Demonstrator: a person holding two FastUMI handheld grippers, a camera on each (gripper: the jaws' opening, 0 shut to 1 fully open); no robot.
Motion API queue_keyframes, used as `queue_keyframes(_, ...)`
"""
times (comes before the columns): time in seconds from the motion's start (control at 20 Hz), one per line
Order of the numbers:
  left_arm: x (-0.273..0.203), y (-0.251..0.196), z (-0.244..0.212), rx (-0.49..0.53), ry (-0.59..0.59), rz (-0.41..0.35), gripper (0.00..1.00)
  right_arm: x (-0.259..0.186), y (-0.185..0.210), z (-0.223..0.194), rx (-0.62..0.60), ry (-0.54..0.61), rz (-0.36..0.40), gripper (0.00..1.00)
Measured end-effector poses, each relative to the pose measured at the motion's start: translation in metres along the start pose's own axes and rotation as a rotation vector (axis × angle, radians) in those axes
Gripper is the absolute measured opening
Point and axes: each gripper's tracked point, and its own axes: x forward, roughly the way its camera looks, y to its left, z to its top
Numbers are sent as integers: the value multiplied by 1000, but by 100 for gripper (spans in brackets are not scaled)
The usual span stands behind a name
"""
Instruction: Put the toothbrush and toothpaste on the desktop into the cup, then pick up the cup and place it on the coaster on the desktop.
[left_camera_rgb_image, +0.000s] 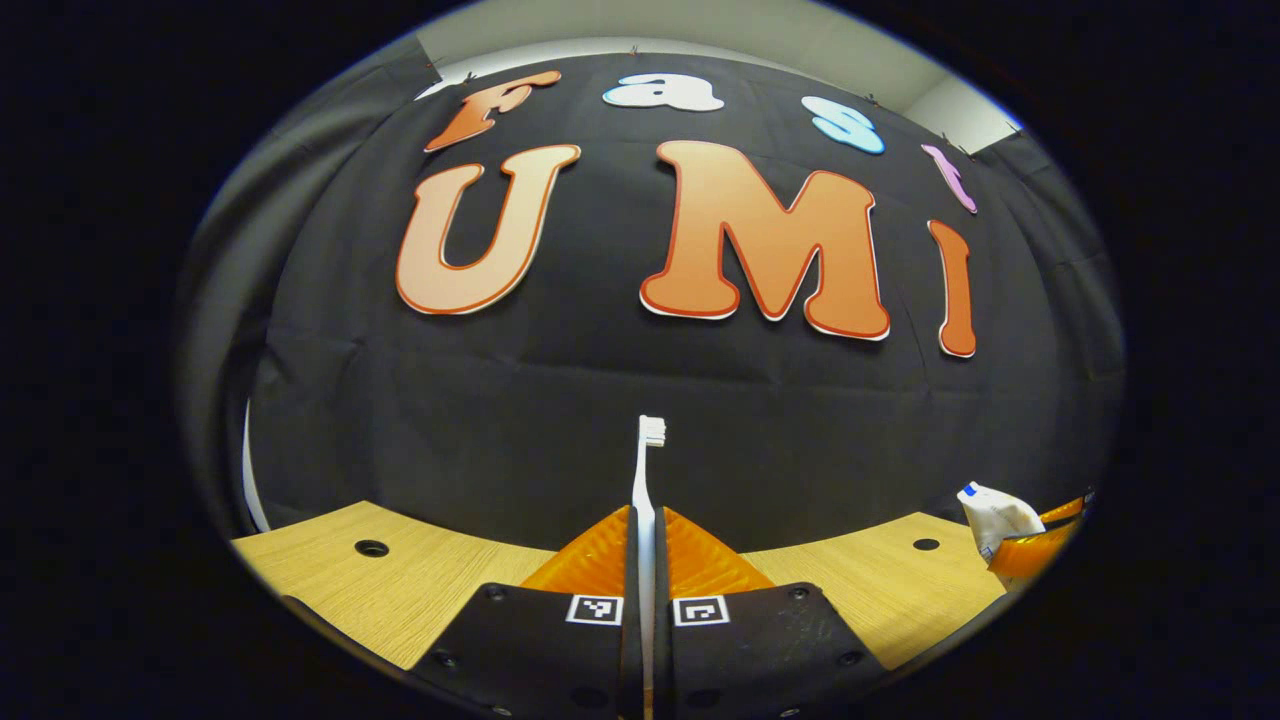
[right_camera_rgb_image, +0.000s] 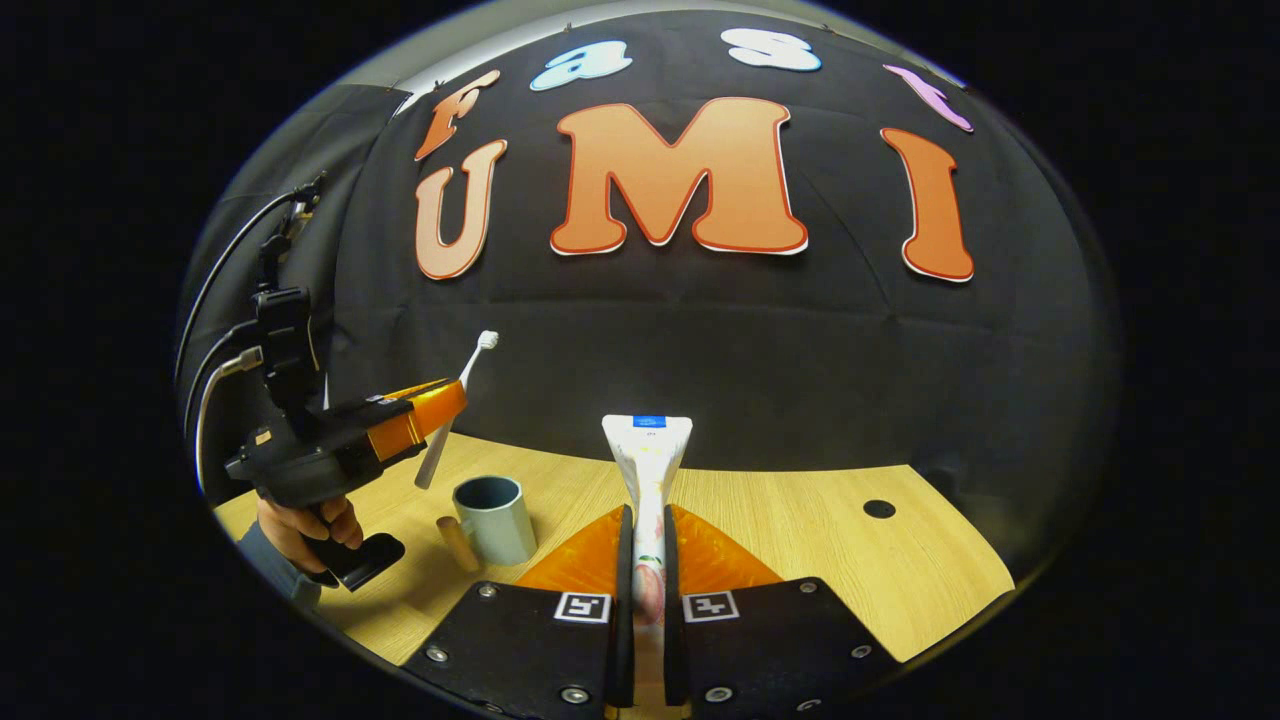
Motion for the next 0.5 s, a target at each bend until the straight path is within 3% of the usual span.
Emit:
queue_keyframes(0.25,23,-11,-10,-10,12,-85,4,12,-5,8,-1,-9,-3,12)
queue_keyframes(0.5,37,-7,-40,-5,67,-108,4,22,-1,8,9,-8,12,12)
